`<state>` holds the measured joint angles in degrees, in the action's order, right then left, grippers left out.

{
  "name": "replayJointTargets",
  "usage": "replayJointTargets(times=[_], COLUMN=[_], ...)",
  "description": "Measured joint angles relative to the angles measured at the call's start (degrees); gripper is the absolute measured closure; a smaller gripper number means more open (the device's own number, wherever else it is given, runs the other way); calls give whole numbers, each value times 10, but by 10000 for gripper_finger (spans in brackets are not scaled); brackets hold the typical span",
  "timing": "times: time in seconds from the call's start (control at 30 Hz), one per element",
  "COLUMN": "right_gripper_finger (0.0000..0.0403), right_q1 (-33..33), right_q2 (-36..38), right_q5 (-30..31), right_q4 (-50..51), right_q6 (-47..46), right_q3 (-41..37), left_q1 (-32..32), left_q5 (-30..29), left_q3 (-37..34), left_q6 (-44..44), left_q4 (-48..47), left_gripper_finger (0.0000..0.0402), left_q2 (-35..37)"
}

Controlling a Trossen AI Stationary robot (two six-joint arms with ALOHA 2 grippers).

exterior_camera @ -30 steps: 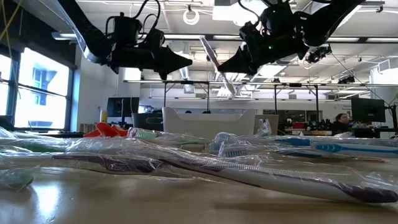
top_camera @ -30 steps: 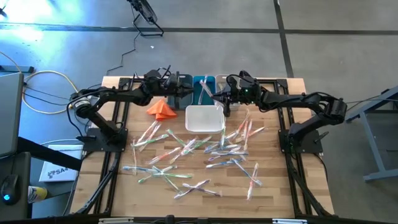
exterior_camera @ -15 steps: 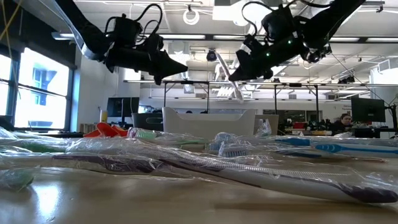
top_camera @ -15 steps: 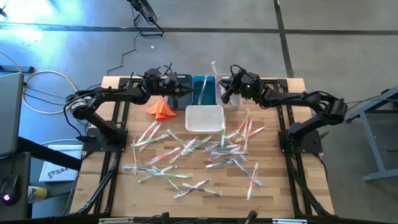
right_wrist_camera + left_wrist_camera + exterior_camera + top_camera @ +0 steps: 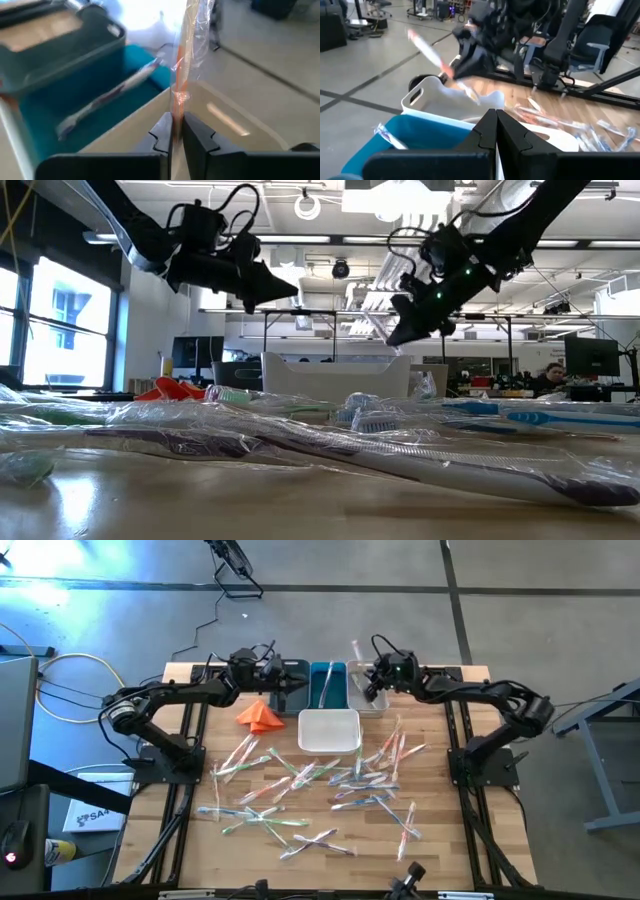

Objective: Pick & Place Toothbrushes
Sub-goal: Put the orange toothbrush into the gray bin

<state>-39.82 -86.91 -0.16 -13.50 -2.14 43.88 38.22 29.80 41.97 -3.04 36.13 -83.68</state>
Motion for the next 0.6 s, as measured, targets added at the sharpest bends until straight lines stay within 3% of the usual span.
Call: replayJointTargets(times=[0.23, 0.6], right_gripper_finger=[383, 376], right_q1=[-10, -12], right_q2=[-73, -82], right_q5=[-1, 2], right_q4=[3, 34], right_q6=[6, 9], right_q3=[0, 0], left_q1=[0, 0], left_q5=[-4, -28], left_q3=[0, 0], left_q6=[0, 14], left_q4=[-3, -3], left_gripper_finger=[402, 402], left_q2=[0, 0])
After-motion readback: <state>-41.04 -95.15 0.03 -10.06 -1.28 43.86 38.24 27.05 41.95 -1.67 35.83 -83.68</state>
